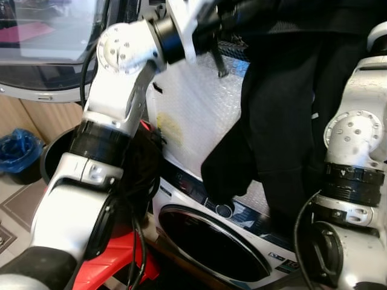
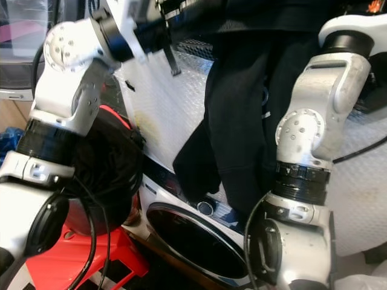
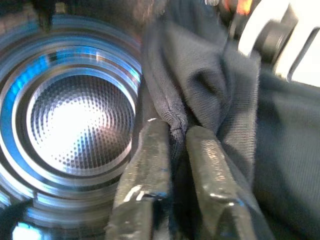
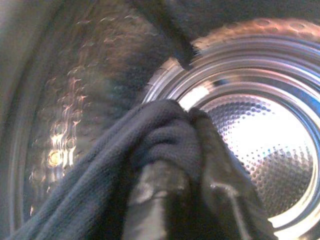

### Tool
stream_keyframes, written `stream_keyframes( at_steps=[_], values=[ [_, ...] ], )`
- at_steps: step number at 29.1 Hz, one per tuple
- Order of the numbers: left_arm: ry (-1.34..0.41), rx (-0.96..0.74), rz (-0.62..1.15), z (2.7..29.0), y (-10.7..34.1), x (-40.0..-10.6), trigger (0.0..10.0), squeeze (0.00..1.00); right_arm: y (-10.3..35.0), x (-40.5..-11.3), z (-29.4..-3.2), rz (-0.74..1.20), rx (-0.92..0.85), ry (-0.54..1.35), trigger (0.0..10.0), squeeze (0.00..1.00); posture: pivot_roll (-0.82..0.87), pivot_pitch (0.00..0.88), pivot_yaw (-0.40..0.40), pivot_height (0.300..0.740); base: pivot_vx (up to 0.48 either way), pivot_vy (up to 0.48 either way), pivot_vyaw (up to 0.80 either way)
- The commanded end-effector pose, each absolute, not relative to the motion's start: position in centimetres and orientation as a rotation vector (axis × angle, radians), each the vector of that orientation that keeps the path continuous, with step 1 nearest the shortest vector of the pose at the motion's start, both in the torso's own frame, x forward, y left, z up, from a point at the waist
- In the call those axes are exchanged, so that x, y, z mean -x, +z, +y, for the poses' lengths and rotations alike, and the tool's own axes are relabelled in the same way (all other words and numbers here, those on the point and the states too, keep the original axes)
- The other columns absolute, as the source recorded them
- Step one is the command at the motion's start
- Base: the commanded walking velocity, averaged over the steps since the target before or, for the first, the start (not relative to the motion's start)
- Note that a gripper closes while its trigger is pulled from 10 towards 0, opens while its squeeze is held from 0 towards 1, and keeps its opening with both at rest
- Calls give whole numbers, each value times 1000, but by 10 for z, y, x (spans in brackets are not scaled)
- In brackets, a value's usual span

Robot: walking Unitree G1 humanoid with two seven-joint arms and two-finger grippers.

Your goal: Clothes washing

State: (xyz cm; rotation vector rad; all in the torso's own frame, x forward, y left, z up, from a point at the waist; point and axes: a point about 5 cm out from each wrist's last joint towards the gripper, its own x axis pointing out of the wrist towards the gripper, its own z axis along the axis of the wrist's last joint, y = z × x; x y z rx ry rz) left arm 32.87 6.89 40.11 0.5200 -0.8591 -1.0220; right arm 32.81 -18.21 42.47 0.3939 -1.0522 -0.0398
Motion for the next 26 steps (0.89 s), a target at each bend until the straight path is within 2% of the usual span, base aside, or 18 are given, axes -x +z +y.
stream_keyframes(
  at_steps=[1, 4, 5, 8, 9, 10, 11, 14, 15, 16, 20, 25, 26],
  values=[
    [-931, -480, -834, 84, 406, -329, 10000, 1000, 440, -315, -179, -1161, -226, -35, 0, 0, 285, 117, -136, 740, 0, 0, 0],
    [-947, -437, -786, 88, 404, -328, 10000, 1000, 436, -317, -172, -1137, -126, -29, 0, 0, 285, 117, -136, 740, 0, 0, 0],
    [-955, -405, -754, 93, 399, -327, 10000, 0, 431, -318, -165, -1130, -46, -3, 0, 0, 285, 117, -136, 740, 0, 0, 0],
    [-966, -359, -722, 96, 395, -326, 10000, 0, 427, -320, -161, -1117, 21, 9, 0, 0, 274, 116, -138, 740, 0, 0, 0],
    [-1036, -310, -685, 100, 388, -320, 10000, 298, 422, -324, -158, -1078, 86, 20, 0, 0, 265, 115, -137, 740, 0, 0, 0],
    [-1063, -298, -676, 101, 386, -318, 10000, 298, 420, -325, -157, -1066, 104, 21, 0, 0, 265, 115, -137, 740, 0, 0, 0],
    [-1124, -316, -654, 103, 380, -310, 10000, 1000, 418, -328, -159, -1047, 120, 12, 0, 0, 265, 115, -137, 740, 0, 0, 0],
    [-1211, -349, -639, 105, 374, -300, 10000, 1000, 415, -332, -159, -1004, 141, 22, 0, 0, 243, 113, -131, 740, 0, 0, 0],
    [-1257, -344, -628, 92, 371, -300, 10000, 1000, 413, -334, -160, -990, 151, 20, 0, 0, 231, 113, -123, 740, 0, 0, 0],
    [-1324, -354, -607, 75, 366, -298, 10000, 0, 409, -336, -161, -972, 165, 15, 0, 0, 221, 109, -111, 740, 0, 0, 0],
    [-1394, -424, -587, 81, 361, -291, 10000, 0, 403, -339, -161, -949, 178, 12, 0, 0, 204, 102, -84, 740, 0, 0, 0],
    [-1417, -511, -520, 99, 356, -287, 10000, 0, 401, -336, -159, -950, 184, 15, 0, 0, 174, 86, -39, 740, 0, 0, 0],
    [-1421, -523, -499, 109, 354, -283, 10000, 0, 401, -332, -159, -959, 192, 20, 0, 0, 152, 79, -16, 740, 0, 0, 0]
  ],
)
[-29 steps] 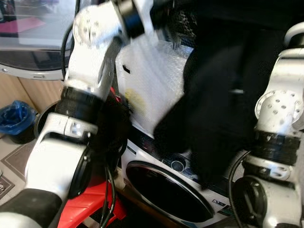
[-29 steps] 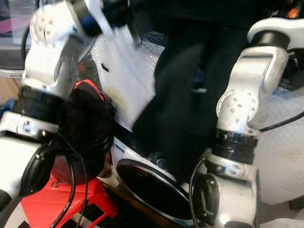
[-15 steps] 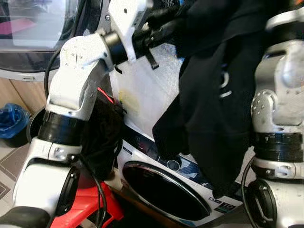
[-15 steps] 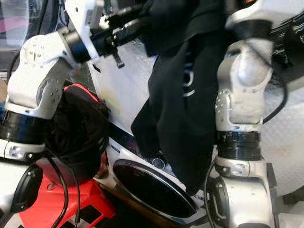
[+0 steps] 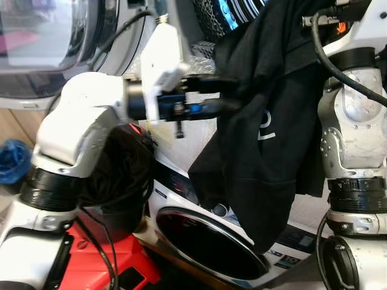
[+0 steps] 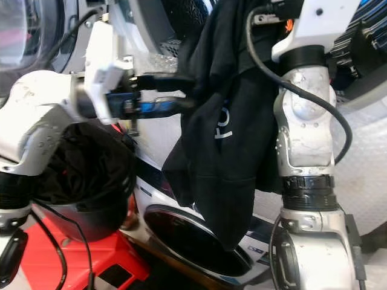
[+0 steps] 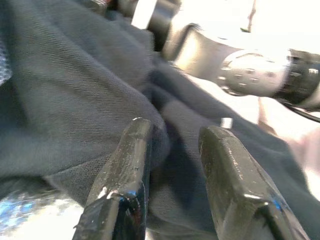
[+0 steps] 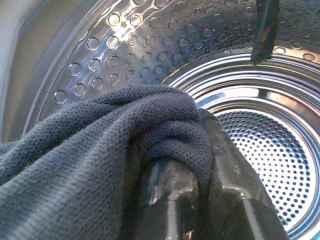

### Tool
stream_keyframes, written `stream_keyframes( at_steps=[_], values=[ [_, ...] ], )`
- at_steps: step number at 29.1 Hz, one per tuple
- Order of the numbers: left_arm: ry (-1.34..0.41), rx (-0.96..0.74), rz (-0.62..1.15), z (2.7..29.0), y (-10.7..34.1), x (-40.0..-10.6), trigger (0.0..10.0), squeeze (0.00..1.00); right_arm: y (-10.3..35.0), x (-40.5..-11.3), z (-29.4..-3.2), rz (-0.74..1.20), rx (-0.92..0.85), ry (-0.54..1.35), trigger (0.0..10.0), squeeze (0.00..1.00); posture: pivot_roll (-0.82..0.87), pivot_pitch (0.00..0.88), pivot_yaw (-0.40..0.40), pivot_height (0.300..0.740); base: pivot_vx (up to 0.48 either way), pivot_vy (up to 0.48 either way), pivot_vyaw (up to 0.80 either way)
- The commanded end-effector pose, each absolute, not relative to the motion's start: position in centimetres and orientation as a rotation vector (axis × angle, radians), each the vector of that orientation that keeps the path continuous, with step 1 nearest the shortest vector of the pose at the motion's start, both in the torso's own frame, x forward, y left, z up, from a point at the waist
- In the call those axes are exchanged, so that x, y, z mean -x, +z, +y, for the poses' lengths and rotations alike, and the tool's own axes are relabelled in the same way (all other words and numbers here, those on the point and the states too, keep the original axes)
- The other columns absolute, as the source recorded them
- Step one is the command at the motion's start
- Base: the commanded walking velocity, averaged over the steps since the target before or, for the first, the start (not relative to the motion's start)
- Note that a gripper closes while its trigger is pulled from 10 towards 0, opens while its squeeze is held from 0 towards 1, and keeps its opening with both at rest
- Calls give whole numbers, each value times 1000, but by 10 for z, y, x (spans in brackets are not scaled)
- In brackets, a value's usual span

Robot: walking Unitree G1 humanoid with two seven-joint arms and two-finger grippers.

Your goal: Clothes washing

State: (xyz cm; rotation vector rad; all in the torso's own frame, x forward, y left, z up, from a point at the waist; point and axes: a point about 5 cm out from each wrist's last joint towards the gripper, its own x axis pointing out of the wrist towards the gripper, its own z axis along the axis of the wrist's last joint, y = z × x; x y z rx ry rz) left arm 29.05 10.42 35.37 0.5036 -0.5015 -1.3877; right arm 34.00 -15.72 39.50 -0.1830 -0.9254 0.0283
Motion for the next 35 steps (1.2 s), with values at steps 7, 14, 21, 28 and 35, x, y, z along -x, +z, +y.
stream_keyframes(
  at_steps=[7, 14, 21, 28, 35],
  values=[
    [-1397, -594, -412, 122, 337, -284, 10000, 1000, 406, -316, -152, -1047, 202, 135, 0, 0, 134, 57, -14, 740, 0, 0, 0],
    [-1474, -559, -365, 126, 327, -274, 10000, 0, 416, -307, -151, -1085, 199, 137, 0, 0, 145, 40, -31, 740, 0, 0, 0],
    [-1509, -606, -262, 125, 300, -272, 10000, 0, 423, -302, -156, -1104, 206, 123, 0, 0, 116, 25, -6, 740, 0, 0, 0],
    [-1536, -687, -150, 126, 280, -276, 10000, 0, 421, -304, -158, -1093, 210, 80, 0, 0, 80, 9, 52, 740, 0, 0, 0],
    [-1470, -650, -55, 111, 248, -308, 10000, 0, 434, -296, -158, -1140, 205, 87, 0, 0, 61, 16, 36, 740, 0, 0, 0]
  ],
)
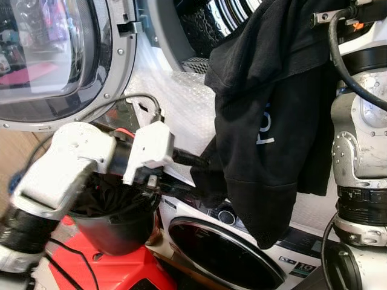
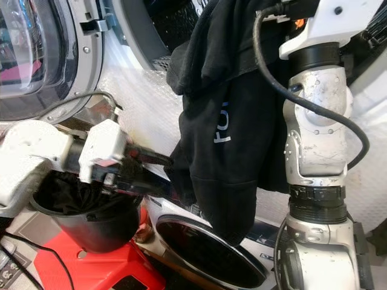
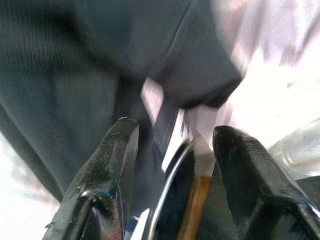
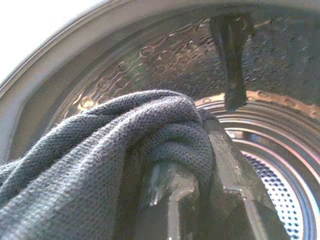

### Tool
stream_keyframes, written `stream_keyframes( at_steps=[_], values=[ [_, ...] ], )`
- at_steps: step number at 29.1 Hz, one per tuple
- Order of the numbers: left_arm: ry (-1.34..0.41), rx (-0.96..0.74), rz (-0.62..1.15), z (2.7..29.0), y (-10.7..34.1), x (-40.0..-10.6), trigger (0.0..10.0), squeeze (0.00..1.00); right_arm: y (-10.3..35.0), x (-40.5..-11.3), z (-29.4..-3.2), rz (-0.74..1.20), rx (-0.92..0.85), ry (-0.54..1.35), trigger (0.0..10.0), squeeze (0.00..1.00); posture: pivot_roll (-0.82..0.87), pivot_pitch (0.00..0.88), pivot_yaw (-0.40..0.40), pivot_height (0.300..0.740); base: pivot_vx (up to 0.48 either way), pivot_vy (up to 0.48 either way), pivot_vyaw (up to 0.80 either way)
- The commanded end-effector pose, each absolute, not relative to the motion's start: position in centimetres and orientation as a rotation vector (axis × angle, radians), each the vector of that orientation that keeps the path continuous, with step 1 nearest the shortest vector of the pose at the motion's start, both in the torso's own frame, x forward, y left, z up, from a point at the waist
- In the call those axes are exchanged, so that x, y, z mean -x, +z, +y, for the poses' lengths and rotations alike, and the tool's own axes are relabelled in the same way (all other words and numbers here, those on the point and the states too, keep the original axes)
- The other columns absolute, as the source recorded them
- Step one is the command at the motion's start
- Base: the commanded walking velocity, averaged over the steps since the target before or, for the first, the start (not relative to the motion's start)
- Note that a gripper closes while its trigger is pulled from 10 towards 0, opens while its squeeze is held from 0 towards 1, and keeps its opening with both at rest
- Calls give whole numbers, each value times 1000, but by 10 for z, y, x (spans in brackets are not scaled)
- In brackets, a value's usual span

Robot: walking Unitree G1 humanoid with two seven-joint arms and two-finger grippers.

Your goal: Clothes washing

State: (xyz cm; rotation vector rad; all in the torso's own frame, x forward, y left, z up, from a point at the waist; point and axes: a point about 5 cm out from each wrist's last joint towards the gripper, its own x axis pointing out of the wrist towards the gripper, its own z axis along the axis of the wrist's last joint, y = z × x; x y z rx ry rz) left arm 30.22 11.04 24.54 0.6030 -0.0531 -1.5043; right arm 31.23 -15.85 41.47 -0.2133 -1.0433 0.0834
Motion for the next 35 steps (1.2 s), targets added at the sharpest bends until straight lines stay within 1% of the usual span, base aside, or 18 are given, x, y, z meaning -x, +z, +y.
stream_keyframes(
  at_steps=[1, 4, 6, 8, 9, 10, 12, 14, 15, 17, 20, 23, 25, 27, 30, 32, 33, 35],
  values=[
    [-1445, -652, -62, 108, 247, -314, 10000, 0, 438, -293, -158, -1159, 195, 98, 0, 0, 61, 16, 36, 740, 0, 0, 0],
    [-1383, -630, -132, 98, 262, -332, 10000, 0, 452, -281, -159, -1210, 155, 121, 0, 0, 56, 18, 26, 740, 0, 0, 0],
    [-1381, -622, -207, 92, 283, -339, 10000, 0, 461, -273, -161, -1245, 137, 129, 0, 0, 53, 21, 24, 740, 0, 0, 0],
    [-1411, -607, -226, 90, 290, -339, 10000, 0, 462, -271, -161, -1252, 129, 137, 0, 0, 53, 21, 24, 740, 0, 0, 0],
    [-1496, -577, -259, 85, 302, -335, 10000, 0, 464, -269, -160, -1258, 122, 146, 0, 0, 51, 25, 21, 740, 0, 0, 0],
    [-1496, -577, -259, 85, 302, -335, 10000, 0, 464, -269, -160, -1258, 122, 146, 0, 0, 51, 25, 21, 740, 0, 0, 0],
    [-1587, -557, -282, 78, 307, -330, 10000, 0, 465, -269, -158, -1252, 128, 155, 0, 0, 52, 29, 17, 740, 0, 0, 0],
    [-1691, -559, -297, 69, 307, -320, 10000, 0, 464, -275, -153, -1230, 139, 158, 0, 0, 52, 29, 17, 740, 0, 0, 0],
    [-1786, -554, -319, 61, 307, -309, 10000, 0, 463, -285, -149, -1183, 150, 144, 0, 0, 50, 35, 16, 740, 0, 0, 0],
    [-1817, -540, -332, 58, 308, -306, 10000, 0, 462, -291, -148, -1148, 165, 124, 0, 0, 46, 40, 10, 740, 0, 0, 0],
    [-1923, -400, -380, 47, 319, -292, 10000, 0, 457, -317, -143, -1038, 205, 71, 0, 0, 49, 49, -3, 740, 0, 0, 0],
    [-1979, -350, -385, 42, 321, -287, 10000, 0, 462, -322, -136, -1035, 191, 82, 0, 0, 58, 53, -14, 740, 0, 0, 0],
    [-1978, -349, -388, 41, 322, -288, 10000, 0, 465, -321, -134, -1042, 186, 90, 0, 0, 62, 54, -19, 740, 0, 0, 0],
    [-1915, -370, -399, 37, 324, -299, 10000, 0, 476, -315, -127, -1094, 149, 152, 0, 0, 69, 56, -25, 740, 0, 0, 0],
    [-1727, -393, -459, 34, 341, -323, 10000, 0, 487, -302, -123, -1169, 152, 205, 0, 0, 73, 61, -31, 740, 0, 0, 0],
    [-1614, -387, -503, 37, 362, -335, 10000, 0, 492, -297, -122, -1206, 174, 216, 0, 0, 71, 64, -30, 740, 0, 0, 0],
    [-1603, -393, -514, 38, 367, -336, 10000, 0, 493, -296, -122, -1210, 180, 218, 0, 0, 71, 64, -30, 740, 0, 0, 0],
    [-1580, -440, -555, 43, 384, -337, 10000, 0, 490, -298, -125, -1197, 261, 190, 0, 0, 68, 66, -27, 740, 0, 0, 0]
  ],
)
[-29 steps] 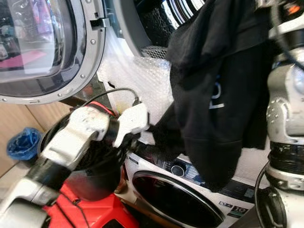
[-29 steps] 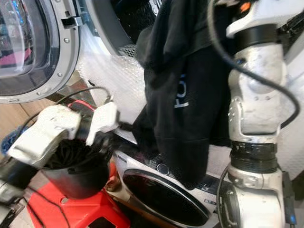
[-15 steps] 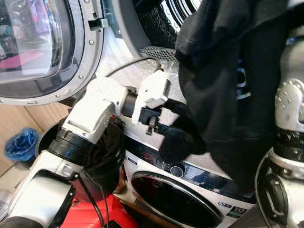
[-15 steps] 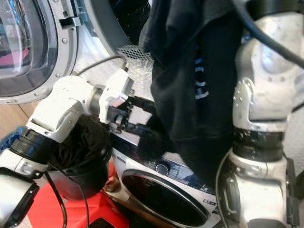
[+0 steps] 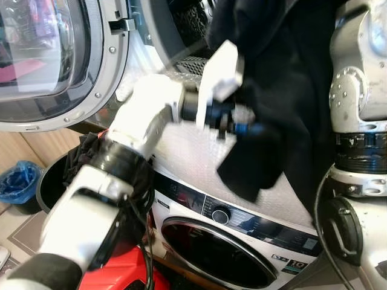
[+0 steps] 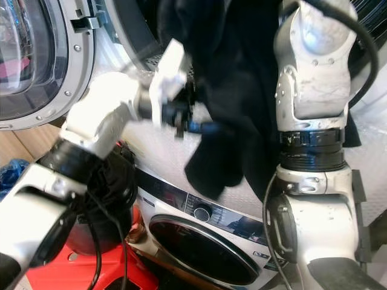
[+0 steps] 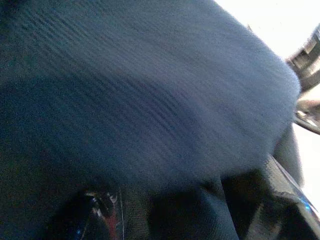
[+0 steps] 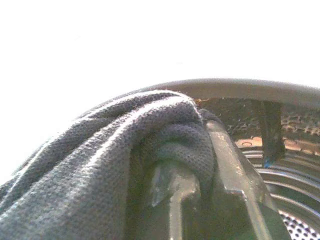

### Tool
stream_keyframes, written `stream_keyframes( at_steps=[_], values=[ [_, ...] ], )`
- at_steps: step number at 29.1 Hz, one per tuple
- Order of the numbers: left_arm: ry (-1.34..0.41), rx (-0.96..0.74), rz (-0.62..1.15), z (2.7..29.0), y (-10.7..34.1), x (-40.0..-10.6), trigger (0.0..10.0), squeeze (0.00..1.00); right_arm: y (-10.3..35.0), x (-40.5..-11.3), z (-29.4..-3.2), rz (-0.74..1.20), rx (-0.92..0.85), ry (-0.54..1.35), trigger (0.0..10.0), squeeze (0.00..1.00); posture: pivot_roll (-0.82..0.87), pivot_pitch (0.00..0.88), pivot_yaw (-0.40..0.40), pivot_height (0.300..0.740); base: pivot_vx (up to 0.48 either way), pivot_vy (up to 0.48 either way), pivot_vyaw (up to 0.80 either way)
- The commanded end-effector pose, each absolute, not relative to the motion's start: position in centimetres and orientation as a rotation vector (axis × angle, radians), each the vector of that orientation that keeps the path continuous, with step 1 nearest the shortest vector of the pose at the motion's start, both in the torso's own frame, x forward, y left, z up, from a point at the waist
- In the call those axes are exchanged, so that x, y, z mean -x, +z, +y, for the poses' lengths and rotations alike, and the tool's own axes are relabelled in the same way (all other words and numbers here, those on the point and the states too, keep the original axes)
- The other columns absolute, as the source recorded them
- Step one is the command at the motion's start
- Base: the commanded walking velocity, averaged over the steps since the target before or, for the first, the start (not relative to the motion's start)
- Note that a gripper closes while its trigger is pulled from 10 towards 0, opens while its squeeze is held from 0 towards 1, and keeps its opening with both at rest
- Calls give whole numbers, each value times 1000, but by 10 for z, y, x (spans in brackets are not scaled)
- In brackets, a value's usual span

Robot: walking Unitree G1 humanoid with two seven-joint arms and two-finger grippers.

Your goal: Clothes washing

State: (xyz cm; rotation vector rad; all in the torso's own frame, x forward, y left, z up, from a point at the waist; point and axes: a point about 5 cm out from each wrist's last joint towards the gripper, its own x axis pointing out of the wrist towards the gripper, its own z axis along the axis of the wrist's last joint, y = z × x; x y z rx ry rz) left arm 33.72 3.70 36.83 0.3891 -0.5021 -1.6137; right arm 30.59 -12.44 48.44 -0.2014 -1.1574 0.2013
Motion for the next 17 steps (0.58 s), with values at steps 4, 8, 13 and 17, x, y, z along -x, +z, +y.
stream_keyframes(
  at_steps=[4, 8, 13, 17],
  values=[
    [-1570, -484, -604, 45, 399, -336, 10000, 0, 479, -307, -128, -1152, 354, 136, 0, 0, 66, 69, -26, 740, 0, 0, 0],
    [-1403, -535, -694, 46, 432, -343, 10000, 0, 454, -323, -131, -1046, 473, 47, 0, 0, 70, 75, -27, 740, 0, 0, 0],
    [-1083, -569, -764, 55, 460, -354, 10000, 0, 438, -333, -135, -1006, 544, -45, 10000, 0, 68, 80, -27, 740, 0, 0, 0],
    [-930, -605, -764, 63, 468, -359, 10000, 0, 436, -332, -134, -1009, 595, -68, 10000, 0, 69, 81, -28, 740, 0, 0, 0]
  ],
)
